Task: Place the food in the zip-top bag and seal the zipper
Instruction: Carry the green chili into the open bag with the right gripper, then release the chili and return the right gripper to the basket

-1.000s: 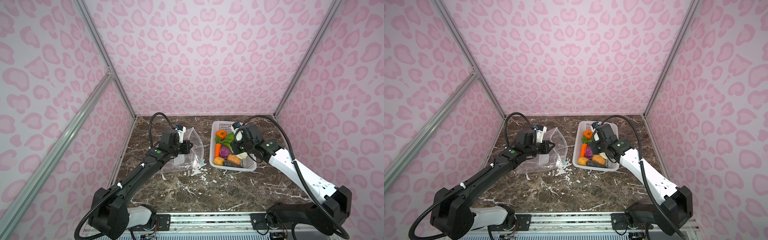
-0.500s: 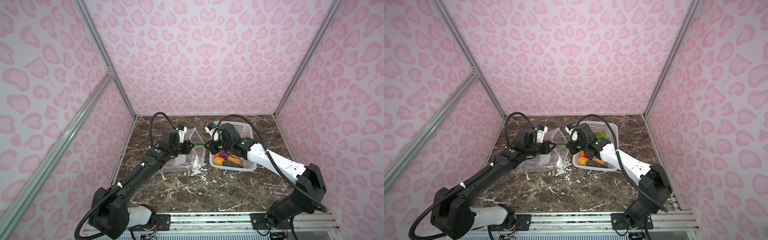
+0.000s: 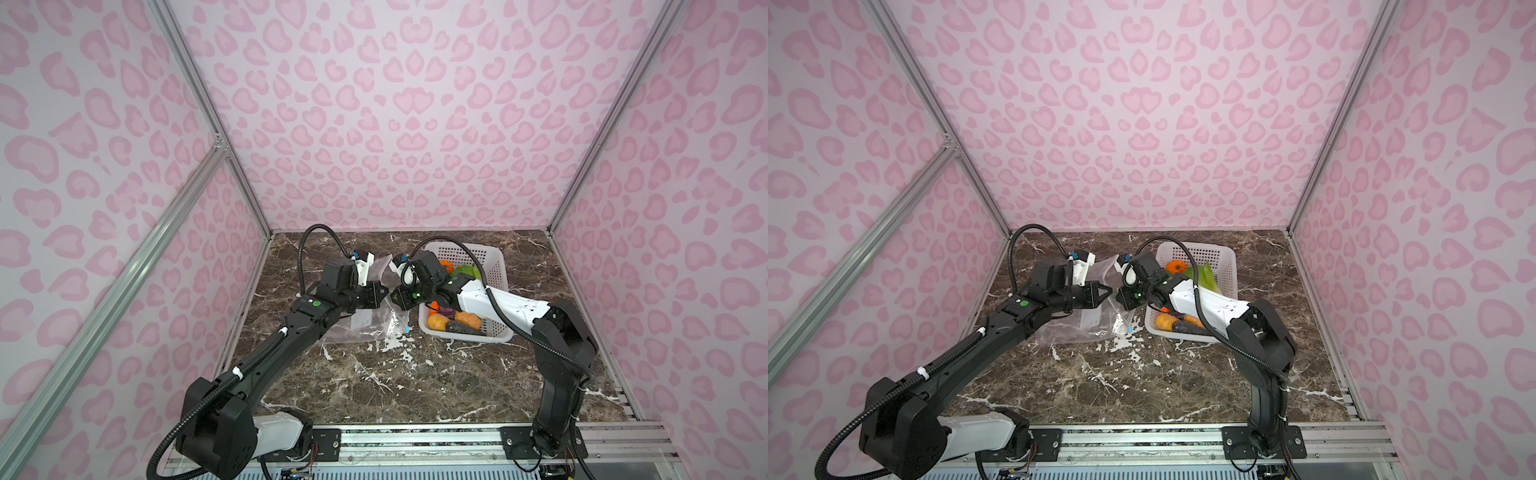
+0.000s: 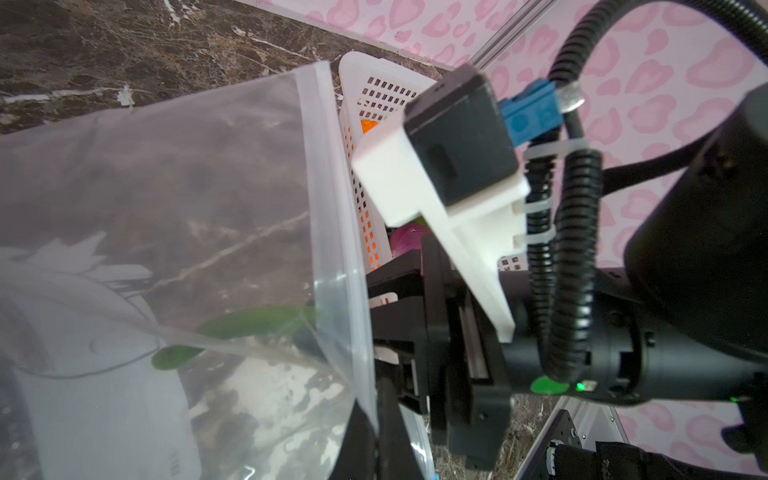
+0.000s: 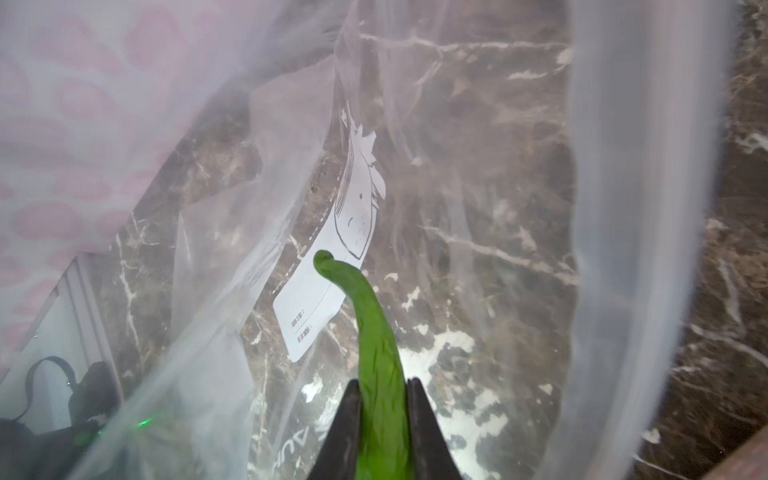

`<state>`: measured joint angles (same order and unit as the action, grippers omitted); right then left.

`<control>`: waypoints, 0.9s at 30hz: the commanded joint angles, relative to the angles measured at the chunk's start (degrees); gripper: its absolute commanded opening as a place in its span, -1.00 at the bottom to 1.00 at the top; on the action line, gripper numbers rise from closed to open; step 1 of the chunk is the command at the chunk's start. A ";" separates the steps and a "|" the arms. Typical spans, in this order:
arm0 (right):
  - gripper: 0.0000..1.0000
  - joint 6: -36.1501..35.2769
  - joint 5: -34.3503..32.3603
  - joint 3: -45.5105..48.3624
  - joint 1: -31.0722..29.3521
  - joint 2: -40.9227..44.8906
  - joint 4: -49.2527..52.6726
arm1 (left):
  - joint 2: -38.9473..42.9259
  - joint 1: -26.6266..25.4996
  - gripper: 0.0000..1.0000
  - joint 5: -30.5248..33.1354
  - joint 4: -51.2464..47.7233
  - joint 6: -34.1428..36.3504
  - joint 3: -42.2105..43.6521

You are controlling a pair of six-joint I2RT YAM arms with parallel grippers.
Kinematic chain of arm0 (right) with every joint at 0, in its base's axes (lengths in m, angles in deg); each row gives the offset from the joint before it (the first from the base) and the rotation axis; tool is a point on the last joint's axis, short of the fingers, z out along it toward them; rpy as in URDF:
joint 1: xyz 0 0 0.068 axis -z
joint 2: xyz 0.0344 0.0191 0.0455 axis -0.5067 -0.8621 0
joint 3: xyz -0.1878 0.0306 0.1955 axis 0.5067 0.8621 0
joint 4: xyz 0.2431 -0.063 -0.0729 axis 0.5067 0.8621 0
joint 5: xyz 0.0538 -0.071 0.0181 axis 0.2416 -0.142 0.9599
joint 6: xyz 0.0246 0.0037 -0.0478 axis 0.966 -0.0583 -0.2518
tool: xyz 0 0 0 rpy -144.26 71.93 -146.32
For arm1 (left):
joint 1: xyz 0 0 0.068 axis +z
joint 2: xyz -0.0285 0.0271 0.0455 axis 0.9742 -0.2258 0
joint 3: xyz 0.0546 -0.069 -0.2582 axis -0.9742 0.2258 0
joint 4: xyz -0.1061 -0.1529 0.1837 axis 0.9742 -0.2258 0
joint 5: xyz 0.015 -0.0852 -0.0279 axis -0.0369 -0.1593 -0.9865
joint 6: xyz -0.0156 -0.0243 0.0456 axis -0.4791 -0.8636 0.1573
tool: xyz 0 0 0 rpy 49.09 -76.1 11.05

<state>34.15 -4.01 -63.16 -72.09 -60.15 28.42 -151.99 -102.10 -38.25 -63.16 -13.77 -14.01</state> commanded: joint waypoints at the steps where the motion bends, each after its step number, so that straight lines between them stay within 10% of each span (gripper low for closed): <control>1: -0.49 0.99 -0.60 -0.80 -0.10 -1.34 -0.76 | 0.48 -0.01 -0.96 -0.17 0.99 -0.04 -0.57; 8: 0.11 0.60 -0.14 -0.19 -0.07 1.91 -0.98 | 0.32 -0.05 -0.96 0.16 0.91 -0.04 -0.57; 27: 0.27 -2.78 -22.76 14.21 10.19 20.57 13.73 | 0.87 0.01 -0.96 0.94 1.00 -0.13 -0.31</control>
<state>31.84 -19.42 -50.61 -62.61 -39.98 37.63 -151.44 -102.10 -37.72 -63.18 -13.77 -14.01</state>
